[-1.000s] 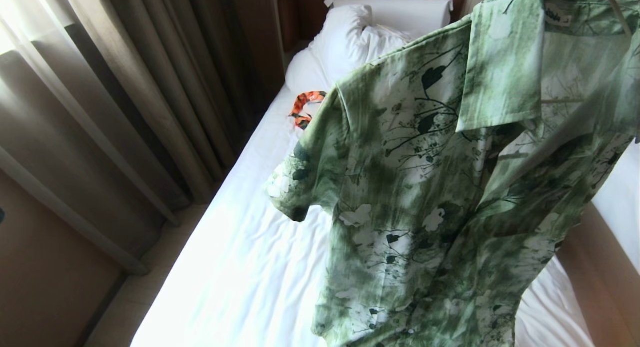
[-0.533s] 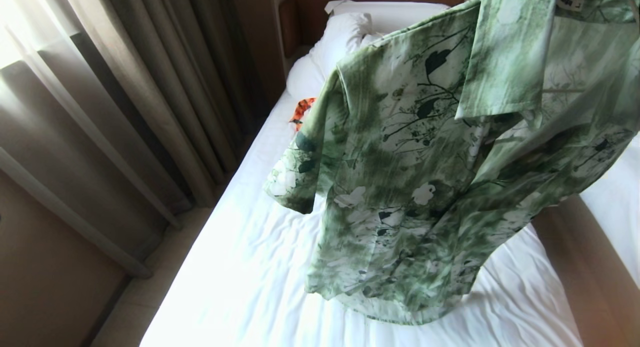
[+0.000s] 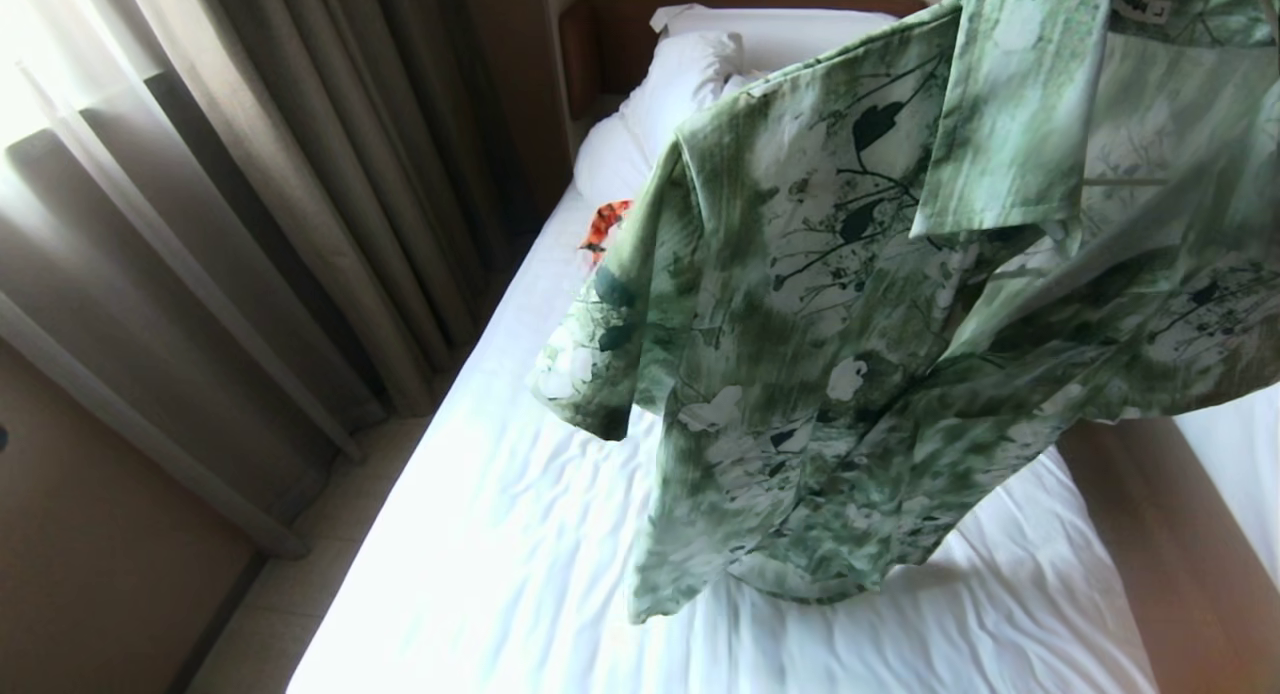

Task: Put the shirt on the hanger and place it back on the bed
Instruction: Take the clothes hanger out of the clothes

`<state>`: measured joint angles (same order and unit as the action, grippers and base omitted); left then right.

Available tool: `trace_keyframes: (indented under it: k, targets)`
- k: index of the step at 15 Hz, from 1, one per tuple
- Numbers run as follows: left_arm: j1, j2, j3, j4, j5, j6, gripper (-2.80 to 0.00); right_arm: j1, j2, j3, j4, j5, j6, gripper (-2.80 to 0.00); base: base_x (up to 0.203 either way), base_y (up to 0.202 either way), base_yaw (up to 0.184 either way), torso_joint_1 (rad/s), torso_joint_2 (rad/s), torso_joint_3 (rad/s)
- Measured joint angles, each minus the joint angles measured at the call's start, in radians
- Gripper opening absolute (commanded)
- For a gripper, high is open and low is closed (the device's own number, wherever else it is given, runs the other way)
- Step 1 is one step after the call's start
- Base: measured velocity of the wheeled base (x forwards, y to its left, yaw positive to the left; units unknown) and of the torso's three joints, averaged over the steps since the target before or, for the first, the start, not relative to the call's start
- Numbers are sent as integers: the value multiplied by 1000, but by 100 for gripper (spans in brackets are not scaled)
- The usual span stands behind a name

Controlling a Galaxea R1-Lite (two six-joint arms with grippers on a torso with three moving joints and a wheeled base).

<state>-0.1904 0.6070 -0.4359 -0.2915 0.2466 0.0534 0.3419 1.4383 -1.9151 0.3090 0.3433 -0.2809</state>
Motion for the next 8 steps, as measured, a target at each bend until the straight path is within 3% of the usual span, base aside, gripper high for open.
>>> trace_keyframes:
  k: [3, 8]
  targets:
    - [-4, -9, 14, 1, -6, -15, -280, 3, -8, 3, 10, -65, 7, -280, 0, 0, 0, 0, 0, 0]
    - [-6, -30, 37, 5, -25, -48, -280, 4, -10, 3, 9, -70, 30, -280, 0, 0, 0, 0, 0, 0]
